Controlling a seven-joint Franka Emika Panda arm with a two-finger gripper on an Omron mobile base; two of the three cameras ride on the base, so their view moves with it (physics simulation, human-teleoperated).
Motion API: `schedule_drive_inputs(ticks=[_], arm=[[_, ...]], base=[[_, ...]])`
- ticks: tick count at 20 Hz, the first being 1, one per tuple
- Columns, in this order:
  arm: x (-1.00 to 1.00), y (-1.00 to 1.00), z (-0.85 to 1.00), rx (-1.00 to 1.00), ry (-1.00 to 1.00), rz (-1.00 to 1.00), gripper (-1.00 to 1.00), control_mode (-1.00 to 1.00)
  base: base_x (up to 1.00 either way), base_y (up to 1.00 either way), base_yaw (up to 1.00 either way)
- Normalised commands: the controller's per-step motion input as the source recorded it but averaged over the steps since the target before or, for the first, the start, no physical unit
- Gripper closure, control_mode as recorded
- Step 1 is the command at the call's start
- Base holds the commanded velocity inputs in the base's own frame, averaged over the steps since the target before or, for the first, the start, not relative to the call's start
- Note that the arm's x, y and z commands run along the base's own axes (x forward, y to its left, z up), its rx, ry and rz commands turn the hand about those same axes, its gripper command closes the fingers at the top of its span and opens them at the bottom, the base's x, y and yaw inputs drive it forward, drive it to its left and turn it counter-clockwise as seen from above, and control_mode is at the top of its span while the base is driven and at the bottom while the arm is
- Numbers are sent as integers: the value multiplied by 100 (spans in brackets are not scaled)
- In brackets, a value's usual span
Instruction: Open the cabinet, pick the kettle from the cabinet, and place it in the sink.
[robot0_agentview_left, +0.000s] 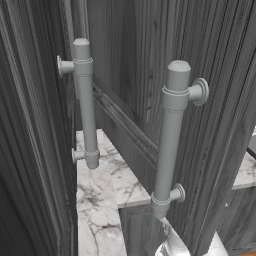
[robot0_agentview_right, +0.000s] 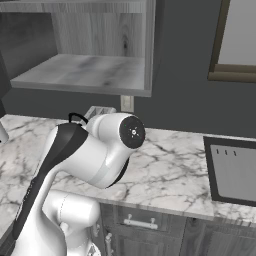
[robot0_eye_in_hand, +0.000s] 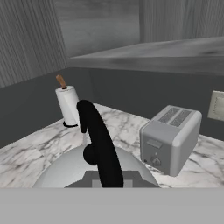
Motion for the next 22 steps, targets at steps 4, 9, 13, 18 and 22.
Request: schedule_drive_inputs(ticks=[4,9,13,18,22], arm=[[0,0,0,0,0,0,100,-100],[0,0,0,0,0,0,100,-100],[0,0,0,0,0,0,100,100],[0,0,0,0,0,0,100,100],[0,0,0,0,0,0,100,100]], base=[[0,0,0],[0,0,0],[0,0,0],[0,0,0],[0,0,0]])
